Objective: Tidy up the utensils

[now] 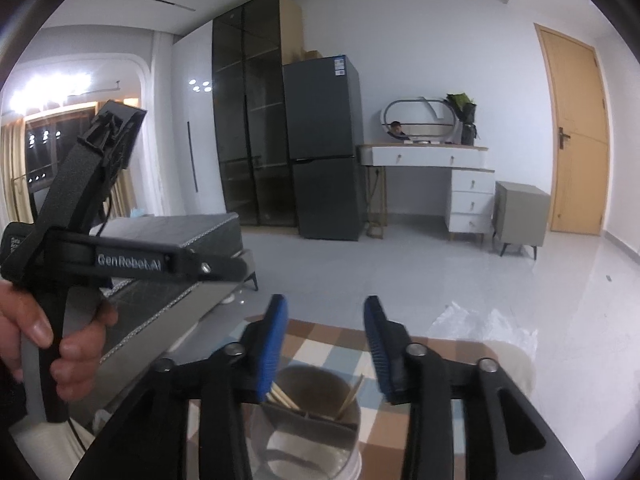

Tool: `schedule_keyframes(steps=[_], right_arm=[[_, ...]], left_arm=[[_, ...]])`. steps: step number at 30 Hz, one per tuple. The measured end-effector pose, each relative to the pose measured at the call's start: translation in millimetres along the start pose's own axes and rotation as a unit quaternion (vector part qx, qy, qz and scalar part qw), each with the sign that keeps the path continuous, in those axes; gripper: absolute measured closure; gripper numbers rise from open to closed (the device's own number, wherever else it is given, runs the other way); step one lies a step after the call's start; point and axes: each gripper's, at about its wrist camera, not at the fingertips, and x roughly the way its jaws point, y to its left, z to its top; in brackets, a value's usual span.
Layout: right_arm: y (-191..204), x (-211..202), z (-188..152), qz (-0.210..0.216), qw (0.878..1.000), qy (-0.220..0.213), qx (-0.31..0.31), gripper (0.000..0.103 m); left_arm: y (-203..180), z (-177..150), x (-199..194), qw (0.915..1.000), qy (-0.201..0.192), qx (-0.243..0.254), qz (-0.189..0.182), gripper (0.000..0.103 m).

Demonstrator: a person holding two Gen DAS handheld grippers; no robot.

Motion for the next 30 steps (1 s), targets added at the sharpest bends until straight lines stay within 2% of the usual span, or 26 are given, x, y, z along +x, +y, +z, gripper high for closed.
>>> schedule_keyframes(steps=[1,2,3,7,9,13,14,15,18,21,24,30], right_arm=[[-0.3,-4.8,-1.1,-0.004,1.0,0.0,0.003,0.053],[-0.8,-9.8,-1.6,-0.009,1.0,0.001,0.008,0.044],[-1.3,-14.8,-2.2,-0.01,1.0,0.001,0.014,0.041],[2.7,-32.5,-4.0,-0.016,1.0,0.0,0.016,0.039],[6.6,-41.0,-4.3,-0.016,1.0,-0.001,0.016,0.032],[14.5,-53.3,-7.6,-0.005,1.0,0.0,0.014,0.022],[17.5,-56.3,-9.1,-0.006,1.0,0.001,0.014,0.016],[19.0,-57.9,-9.9,-0.006,1.0,0.001,0.014,0.014],[24.5,-61.9,-12.3,-0.005,1.0,0.006,0.015,0.013],[28.6,-69.0,-17.4,-0.004,1.0,0.006,0.021,0.004],[30.6,-75.5,-25.0,-0.003,1.0,0.007,0.027,0.0],[38.2,-90.9,-45.0,-0.011,1.0,-0.003,0.025,0.0]], left_arm=[[0.8,-1.0,-5.3,0.9999,-0.007,-0.002,0.009,0.045],[1.9,-2.2,-9.6,0.9998,-0.013,-0.003,0.016,0.042],[2.6,-3.6,-12.9,0.9997,-0.015,-0.004,0.021,0.041],[4.9,-13.1,-28.5,0.999,-0.014,-0.015,0.041,0.04],[5.8,-19.3,-36.0,0.9984,-0.017,-0.018,0.05,0.034],[4.0,-29.1,-47.5,0.9982,-0.023,-0.021,0.052,0.031],[2.8,-32.6,-50.7,0.998,-0.023,-0.02,0.055,0.03],[2.6,-34.7,-51.2,0.9978,-0.022,-0.02,0.06,0.026],[2.3,-43.6,-56.7,0.9954,-0.025,-0.024,0.089,0.02],[4.0,-52.0,-61.3,0.9952,-0.026,-0.029,0.09,0.02],[4.1,-60.6,-65.0,0.9953,-0.027,-0.031,0.087,0.02],[-2.7,-83.9,-79.1,0.9944,-0.062,-0.023,0.082,0.02]])
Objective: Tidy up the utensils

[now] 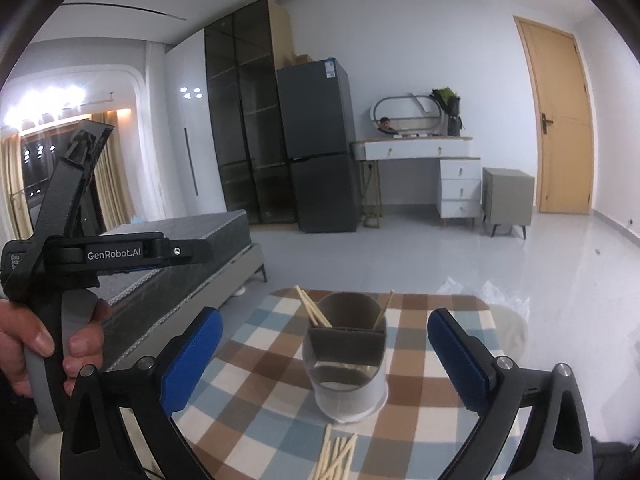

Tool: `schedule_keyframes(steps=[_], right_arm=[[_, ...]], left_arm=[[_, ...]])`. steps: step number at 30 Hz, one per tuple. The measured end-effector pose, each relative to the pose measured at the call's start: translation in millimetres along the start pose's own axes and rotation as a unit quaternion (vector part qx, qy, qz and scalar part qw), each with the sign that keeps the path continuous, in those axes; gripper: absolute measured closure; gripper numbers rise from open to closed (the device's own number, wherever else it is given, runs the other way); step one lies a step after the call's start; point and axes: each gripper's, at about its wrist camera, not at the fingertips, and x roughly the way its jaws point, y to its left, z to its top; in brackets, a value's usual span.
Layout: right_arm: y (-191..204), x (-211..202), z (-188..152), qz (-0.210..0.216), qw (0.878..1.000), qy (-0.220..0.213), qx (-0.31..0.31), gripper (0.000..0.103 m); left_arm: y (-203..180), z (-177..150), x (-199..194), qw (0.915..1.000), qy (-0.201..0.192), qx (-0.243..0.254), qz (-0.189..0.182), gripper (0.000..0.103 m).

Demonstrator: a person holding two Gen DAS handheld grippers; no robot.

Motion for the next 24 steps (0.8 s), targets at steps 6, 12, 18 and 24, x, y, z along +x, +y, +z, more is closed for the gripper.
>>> schedule_keyframes(steps=[6,12,18,24], right_arm=[[2.3,-9.8,-22.4,-0.019,0.999,-0.024,-0.007,0.0],[-21.8,5.5,-45.3,-0.027,0.998,0.041,0.043,0.0],[-27.9,8.2,-63.9,-0.088,0.993,0.076,0.022,0.0],[-32.6,4.3,-73.4,-0.1,0.991,0.089,0.005,0.0]], left_arm=[[-7.6,-24.9,-8.5,0.9988,-0.039,0.028,0.002,0.02],[-4.0,-47.7,5.9,0.9996,-0.004,0.022,0.018,0.02],[-5.7,-71.3,21.5,0.9981,0.039,0.03,0.038,0.02],[-8.3,-102.8,41.5,0.9945,0.087,0.036,0.046,0.02]])
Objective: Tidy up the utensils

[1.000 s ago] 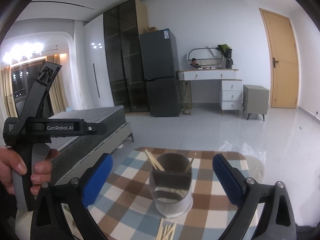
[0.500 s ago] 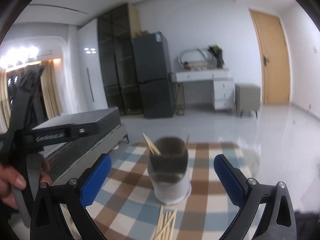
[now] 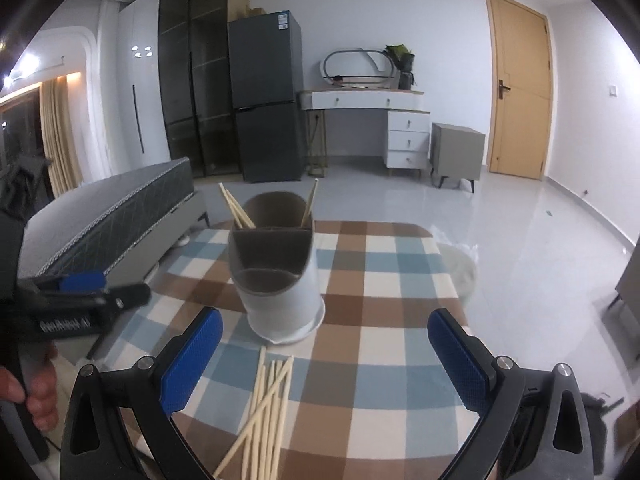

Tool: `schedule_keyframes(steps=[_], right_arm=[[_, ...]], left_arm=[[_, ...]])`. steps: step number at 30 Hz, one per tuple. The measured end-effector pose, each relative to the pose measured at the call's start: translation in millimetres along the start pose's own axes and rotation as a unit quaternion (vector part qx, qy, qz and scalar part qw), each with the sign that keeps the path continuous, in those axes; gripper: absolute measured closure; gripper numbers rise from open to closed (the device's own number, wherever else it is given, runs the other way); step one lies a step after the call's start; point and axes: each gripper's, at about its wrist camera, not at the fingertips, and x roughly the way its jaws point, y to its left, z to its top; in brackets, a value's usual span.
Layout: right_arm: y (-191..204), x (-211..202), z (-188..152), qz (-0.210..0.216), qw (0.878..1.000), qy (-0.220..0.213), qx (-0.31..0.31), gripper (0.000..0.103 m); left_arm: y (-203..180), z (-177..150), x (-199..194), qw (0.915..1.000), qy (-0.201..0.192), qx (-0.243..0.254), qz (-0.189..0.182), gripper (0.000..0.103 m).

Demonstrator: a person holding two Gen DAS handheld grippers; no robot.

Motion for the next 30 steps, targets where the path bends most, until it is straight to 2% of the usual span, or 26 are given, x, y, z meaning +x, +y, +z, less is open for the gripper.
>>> schedule_keyframes(steps=[5,11,17,22,26,30], right_arm=[[1.1,1.6,-5.9,0.004,1.0,0.004,-0.012,0.0],[6.5,12.9,-12.4,0.034,0.999,0.029,-0.017,0.0],[14.1,41.2,-23.4,0.067,0.993,0.097,-0.007,0.0],[20.0,69.8,-30.1,0.07,0.986,0.151,0.008,0.0],[19.3,98.5,-35.4,0.063,0.978,0.195,0.029,0.001],[19.1,128.2,-35.8,0.051,0.971,0.229,0.046,0.01]], left_arm=[[-5.6,-10.6,9.8,0.9998,0.011,0.011,-0.012,0.02],[-7.3,-17.4,22.0,0.999,0.024,0.014,-0.034,0.02],[-3.5,-22.4,36.3,0.9982,0.05,0.013,-0.031,0.02],[5.5,-19.6,43.5,0.9978,0.059,0.0,-0.028,0.02],[14.2,-15.6,50.5,0.9976,0.067,-0.006,-0.012,0.02],[26.6,-12.5,56.7,0.9967,0.077,-0.026,-0.003,0.02]])
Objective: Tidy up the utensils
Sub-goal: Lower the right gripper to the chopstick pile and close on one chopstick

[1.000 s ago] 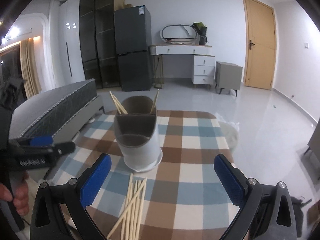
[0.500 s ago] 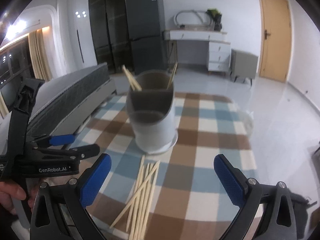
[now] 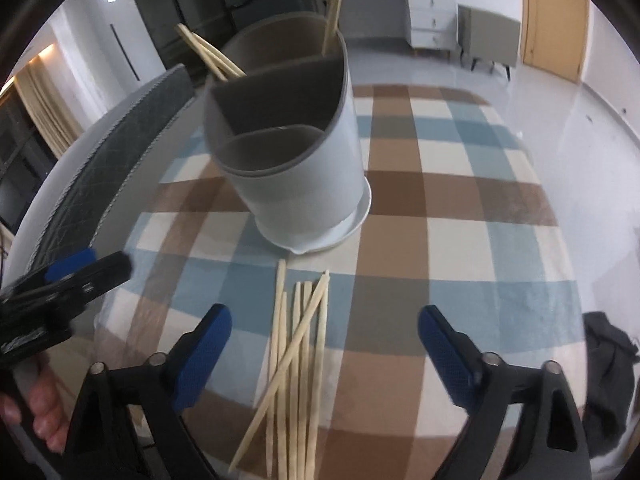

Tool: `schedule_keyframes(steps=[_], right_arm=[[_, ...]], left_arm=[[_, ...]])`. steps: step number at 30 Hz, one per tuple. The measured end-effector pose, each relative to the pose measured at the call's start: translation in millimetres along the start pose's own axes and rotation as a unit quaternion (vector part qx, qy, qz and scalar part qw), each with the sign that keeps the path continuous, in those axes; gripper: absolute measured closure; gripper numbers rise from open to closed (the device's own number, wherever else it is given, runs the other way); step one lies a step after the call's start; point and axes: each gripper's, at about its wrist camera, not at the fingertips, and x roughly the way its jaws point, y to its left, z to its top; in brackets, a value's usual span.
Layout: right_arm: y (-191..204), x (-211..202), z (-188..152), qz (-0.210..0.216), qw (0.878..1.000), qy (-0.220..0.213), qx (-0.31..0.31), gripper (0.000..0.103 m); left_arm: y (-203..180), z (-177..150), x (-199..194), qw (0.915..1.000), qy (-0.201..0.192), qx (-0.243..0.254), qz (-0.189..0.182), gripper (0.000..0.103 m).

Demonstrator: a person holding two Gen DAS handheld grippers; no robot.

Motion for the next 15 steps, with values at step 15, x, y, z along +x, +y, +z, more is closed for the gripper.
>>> schedule_keyframes(steps=[15], right_arm=[[-3.1,64.2,11.3,-0.023,0.998,0.056,0.016,0.049]], left_arm=[[24.5,8.4,16.4,0.9963,0.048,-0.068,-0.022,0.02]])
